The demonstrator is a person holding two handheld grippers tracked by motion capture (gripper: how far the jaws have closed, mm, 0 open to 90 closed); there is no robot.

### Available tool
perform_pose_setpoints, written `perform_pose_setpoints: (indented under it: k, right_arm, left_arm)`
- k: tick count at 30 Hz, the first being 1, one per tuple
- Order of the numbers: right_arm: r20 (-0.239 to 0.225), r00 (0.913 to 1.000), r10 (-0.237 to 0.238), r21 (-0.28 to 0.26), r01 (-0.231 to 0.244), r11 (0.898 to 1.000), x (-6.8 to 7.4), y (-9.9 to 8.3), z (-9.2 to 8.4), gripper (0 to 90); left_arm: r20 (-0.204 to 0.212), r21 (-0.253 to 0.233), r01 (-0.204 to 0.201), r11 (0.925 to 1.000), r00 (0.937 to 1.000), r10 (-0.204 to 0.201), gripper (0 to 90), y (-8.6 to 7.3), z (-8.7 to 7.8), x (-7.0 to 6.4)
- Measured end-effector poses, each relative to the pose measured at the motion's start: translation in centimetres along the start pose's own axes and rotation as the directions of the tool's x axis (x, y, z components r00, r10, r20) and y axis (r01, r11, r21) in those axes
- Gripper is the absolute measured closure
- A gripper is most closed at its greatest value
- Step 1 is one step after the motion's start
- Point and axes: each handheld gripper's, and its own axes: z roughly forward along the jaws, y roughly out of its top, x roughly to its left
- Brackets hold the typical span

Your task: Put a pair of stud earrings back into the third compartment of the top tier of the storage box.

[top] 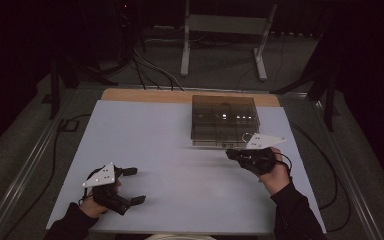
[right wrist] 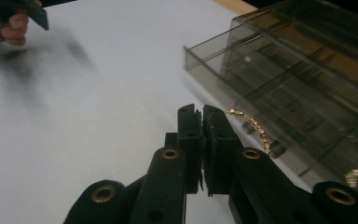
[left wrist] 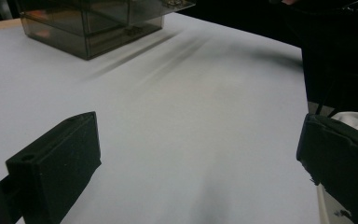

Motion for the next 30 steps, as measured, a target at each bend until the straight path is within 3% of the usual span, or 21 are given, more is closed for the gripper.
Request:
perform_pose_setpoints:
  k: [14, 22, 30]
  right_arm:
    - [0.067, 0.997, 0.039, -0.023, -0.038, 0.999, -2.8, 1.3, -1.5, 87.1]
    - [0.104, 0.9928, 0.059, -0.024, -0.056, 0.998, -4.3, 1.5, -1.7, 87.1]
    - [0.14, 0.9868, 0.081, -0.014, -0.08, 0.997, -6.0, 1.6, -1.4, 87.0]
  left_arm:
    - [0.014, 0.003, 0.011, 0.9999, 0.9998, -0.011, 0.5, 0.0, 0.0, 0.0]
    - [0.003, 0.008, -0.007, 0.9999, 1.0, 0.007, 0.5, 0.0, 0.1, -0.1]
    - [0.003, 0.0, 0.003, 1.0, 1.0, -0.003, 0.5, 0.0, -0.1, 0.0]
